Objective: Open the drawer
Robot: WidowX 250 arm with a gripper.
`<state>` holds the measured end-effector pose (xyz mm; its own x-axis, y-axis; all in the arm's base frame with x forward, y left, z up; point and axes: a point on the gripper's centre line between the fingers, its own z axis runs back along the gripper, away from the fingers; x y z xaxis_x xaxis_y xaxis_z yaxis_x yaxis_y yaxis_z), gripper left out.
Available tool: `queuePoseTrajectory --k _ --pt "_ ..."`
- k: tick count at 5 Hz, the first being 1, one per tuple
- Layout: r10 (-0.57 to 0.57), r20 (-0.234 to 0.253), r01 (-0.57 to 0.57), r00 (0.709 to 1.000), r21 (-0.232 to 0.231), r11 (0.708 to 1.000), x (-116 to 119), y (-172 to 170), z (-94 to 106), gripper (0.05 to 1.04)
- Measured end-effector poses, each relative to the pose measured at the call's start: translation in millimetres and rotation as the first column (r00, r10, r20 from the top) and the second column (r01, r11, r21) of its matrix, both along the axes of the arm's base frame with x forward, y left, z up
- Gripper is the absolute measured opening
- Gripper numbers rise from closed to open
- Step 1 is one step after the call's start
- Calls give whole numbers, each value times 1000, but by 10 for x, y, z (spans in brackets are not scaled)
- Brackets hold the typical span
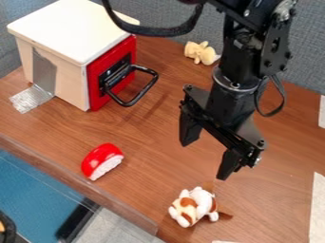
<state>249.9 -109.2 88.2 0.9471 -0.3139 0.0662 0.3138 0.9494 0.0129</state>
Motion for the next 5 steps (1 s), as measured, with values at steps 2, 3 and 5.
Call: queuePoseTrajectory --k 2,3,5 --pt "80 -10 -80 997 5 997 277 257 -100 999" --pt "136 18 -136 991 2 991 572 567 -175 999" --pt "165 69 -167 984 24 986 1111 1095 -349 999"
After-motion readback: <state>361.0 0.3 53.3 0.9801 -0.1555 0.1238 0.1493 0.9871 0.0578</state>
